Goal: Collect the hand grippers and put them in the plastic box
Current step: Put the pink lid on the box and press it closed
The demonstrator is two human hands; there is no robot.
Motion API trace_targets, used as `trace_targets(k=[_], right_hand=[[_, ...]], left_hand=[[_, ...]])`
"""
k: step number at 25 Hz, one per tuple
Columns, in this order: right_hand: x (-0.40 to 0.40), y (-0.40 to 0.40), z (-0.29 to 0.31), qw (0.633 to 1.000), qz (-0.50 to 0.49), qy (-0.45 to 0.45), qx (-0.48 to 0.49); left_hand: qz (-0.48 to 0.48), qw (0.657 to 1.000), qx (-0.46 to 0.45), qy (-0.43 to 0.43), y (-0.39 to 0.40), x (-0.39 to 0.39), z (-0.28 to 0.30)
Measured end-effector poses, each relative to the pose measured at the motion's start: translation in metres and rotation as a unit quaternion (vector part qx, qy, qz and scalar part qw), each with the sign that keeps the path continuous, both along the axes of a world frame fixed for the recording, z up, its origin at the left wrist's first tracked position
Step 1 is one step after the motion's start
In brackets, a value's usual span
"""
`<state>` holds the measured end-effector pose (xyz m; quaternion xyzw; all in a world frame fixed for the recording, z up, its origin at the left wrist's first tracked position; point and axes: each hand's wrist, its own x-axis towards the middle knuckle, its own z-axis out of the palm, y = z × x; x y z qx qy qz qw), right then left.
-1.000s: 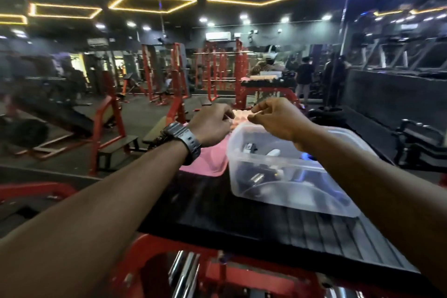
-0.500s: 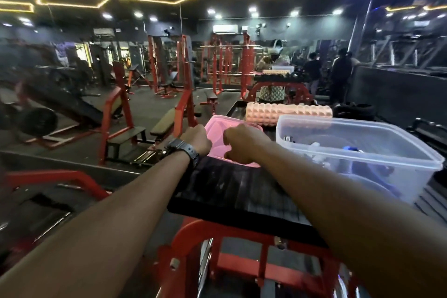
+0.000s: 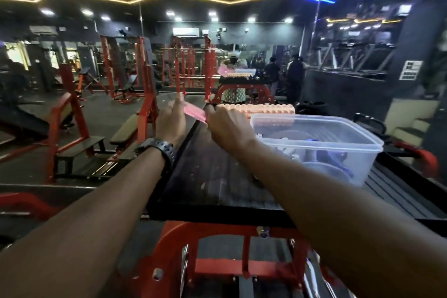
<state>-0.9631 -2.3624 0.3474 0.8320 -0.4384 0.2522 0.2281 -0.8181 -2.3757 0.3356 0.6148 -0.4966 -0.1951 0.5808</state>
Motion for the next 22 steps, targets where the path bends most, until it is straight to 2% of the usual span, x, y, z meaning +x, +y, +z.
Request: trace_targets(k=[1, 3, 7, 9, 10, 11, 13, 16, 20, 22], right_hand=[[-0.007, 0.004, 0.013, 0.998, -0.002, -0.056, -0.007], [-0.021, 0.010, 0.036, 0.984, 0.005, -0.178, 0.001], [-0.099, 0.011, 0.080, 0.925, -0.018, -0.378, 0.044], [-0.149, 0.010, 0.088, 0.853, 0.017, -0.514, 0.093], [-0.172, 0.010, 0.086, 0.808, 0.042, -0.573, 0.131], [-0.193, 0.012, 0.083, 0.778, 0.051, -0.605, 0.160], [-0.232, 0.015, 0.074, 0.771, 0.001, -0.611, 0.179], [-0.274, 0.000, 0.055, 0.772, -0.087, -0.589, 0.221], [-0.277, -0.025, 0.031, 0.838, -0.180, -0.457, 0.235], [-0.275, -0.032, 0.018, 0.838, -0.195, -0.446, 0.248]], left_hand=[[-0.021, 0.999, -0.017, 0.030, -0.004, -0.009, 0.007], [-0.039, 0.998, -0.046, 0.011, -0.007, -0.028, 0.015], [-0.008, 0.998, -0.057, -0.035, -0.015, -0.072, 0.022], [-0.007, 0.999, -0.020, -0.030, -0.021, -0.086, 0.019], [-0.040, 0.999, -0.005, -0.011, -0.025, -0.091, 0.016], [-0.088, 0.996, 0.002, 0.009, -0.027, -0.098, 0.014], [-0.140, 0.990, 0.003, 0.015, -0.026, -0.120, 0.013], [-0.122, 0.991, 0.006, -0.048, -0.034, -0.146, 0.017], [-0.099, 0.984, 0.080, -0.128, -0.027, -0.161, 0.017], [-0.049, 0.979, 0.101, -0.169, -0.026, -0.167, 0.011]])
